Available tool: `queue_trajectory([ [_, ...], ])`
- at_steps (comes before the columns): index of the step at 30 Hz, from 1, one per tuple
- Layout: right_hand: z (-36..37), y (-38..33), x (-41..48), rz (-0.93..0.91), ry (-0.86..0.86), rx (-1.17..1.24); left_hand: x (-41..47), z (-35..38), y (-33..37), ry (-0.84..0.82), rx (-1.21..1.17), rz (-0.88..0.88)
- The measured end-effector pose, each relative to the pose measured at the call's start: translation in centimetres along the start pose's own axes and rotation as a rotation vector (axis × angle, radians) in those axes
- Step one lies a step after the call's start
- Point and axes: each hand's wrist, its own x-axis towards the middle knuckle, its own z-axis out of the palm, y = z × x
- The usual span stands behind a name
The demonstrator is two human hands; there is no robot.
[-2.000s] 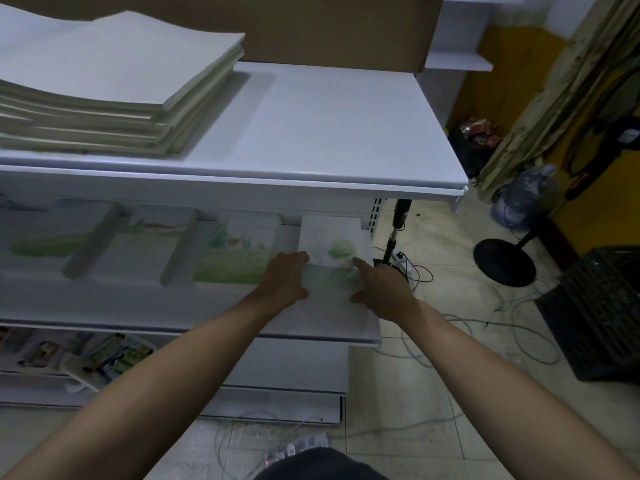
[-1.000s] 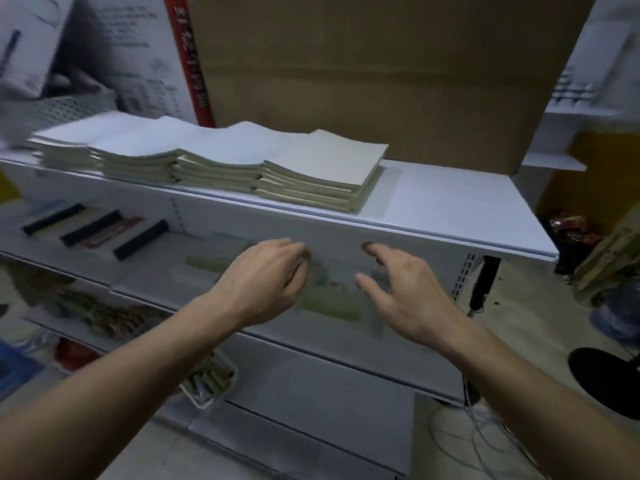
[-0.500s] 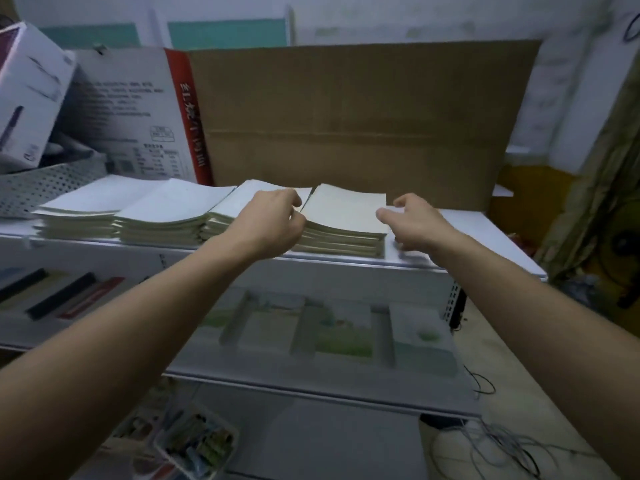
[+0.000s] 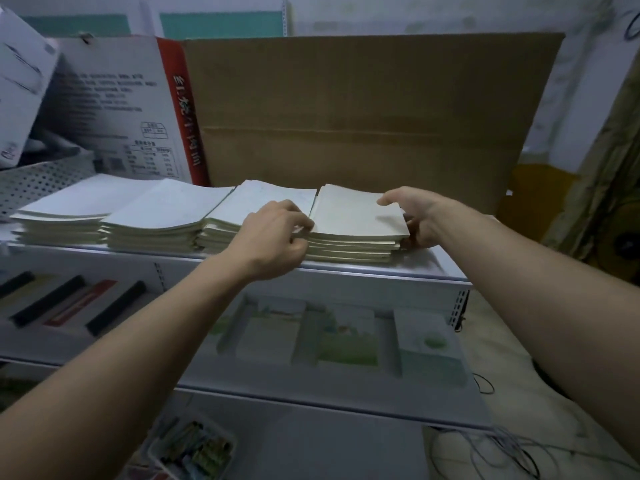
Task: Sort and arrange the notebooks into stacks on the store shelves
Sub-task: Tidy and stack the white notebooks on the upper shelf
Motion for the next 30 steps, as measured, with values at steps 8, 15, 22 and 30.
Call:
queue_trajectory([
  [8,0.4,-1.0,-0.6,-0.056,-0.136,0.112,1.0,0.5,-0.7,0.007,-0.151,0.021],
  [15,1.2,0.5,-0.2,-0.087,-0.211,0.194,1.5,0.6,-0.9,0.071,-0.219,-0.05],
  [22,-0.6,2.4,-0.9,-0.301,-0.024,0.451,3.0,-0.9,0.6,-0.017,-0.162,-0.146],
  [30,-6.4,3.9,-1.9,-0.711,-0.104,0.414,7.8,2.5,7.1,0.082,-1.051,-0.199],
])
